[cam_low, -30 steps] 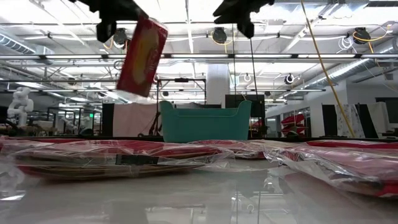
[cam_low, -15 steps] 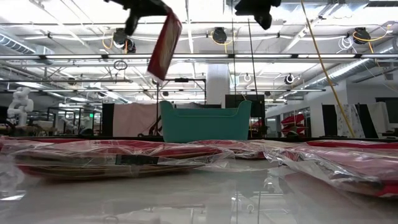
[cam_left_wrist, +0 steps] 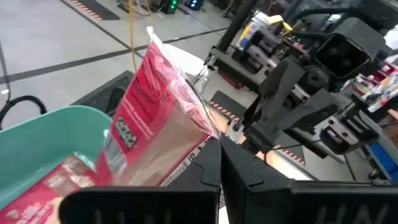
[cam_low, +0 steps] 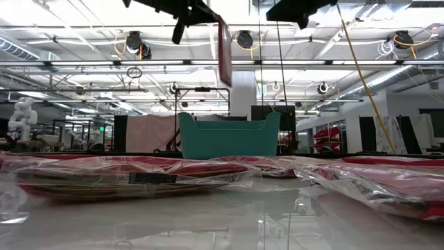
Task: Sort popcorn bags into baskets
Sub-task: Put the popcorn bag into the green bin
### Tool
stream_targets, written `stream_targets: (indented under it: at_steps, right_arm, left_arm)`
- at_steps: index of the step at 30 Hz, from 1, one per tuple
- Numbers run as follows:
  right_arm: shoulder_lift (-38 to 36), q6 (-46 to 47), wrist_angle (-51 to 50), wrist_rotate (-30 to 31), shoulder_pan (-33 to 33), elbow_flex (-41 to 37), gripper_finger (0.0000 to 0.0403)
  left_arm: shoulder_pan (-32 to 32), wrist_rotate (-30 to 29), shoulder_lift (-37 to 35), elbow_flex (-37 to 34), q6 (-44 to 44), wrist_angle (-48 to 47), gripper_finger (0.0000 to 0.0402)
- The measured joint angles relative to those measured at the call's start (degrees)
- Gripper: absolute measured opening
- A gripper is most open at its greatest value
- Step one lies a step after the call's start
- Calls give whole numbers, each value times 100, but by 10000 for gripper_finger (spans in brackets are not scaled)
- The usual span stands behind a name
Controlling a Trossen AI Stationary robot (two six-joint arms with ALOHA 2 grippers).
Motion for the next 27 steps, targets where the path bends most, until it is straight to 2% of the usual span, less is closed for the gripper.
stream_targets:
  at_steps: [5, 8, 14, 17, 23, 26, 27]
  right_arm:
    - [-213, -13, 1096, 132, 0, -724, 47]
    - [-284, -25, 1982, 127, 4, -1320, 47]
    - [-300, -18, 3941, 132, 4, -2802, 47]
    - [-300, -18, 4589, 132, 7, -3596, 47]
    - [-299, -18, 5212, 129, 7, -5239, 47]
    - [-184, -19, 5049, 134, 10, -5892, 47]
    - [-141, -25, 4783, 144, 25, -5871, 47]
  left_arm:
    - [242, -10, 27, 34, -27, 101, 0]
    - [430, -214, 29, 34, -259, 80, 0]
    - [651, -670, 27, 34, -500, 93, 0]
    - [685, -927, 27, 34, -695, 96, 0]
    - [625, -1267, 27, 34, -910, 93, 0]
    - [530, -1355, 27, 34, -920, 82, 0]
    - [512, -1358, 27, 34, -921, 82, 0]
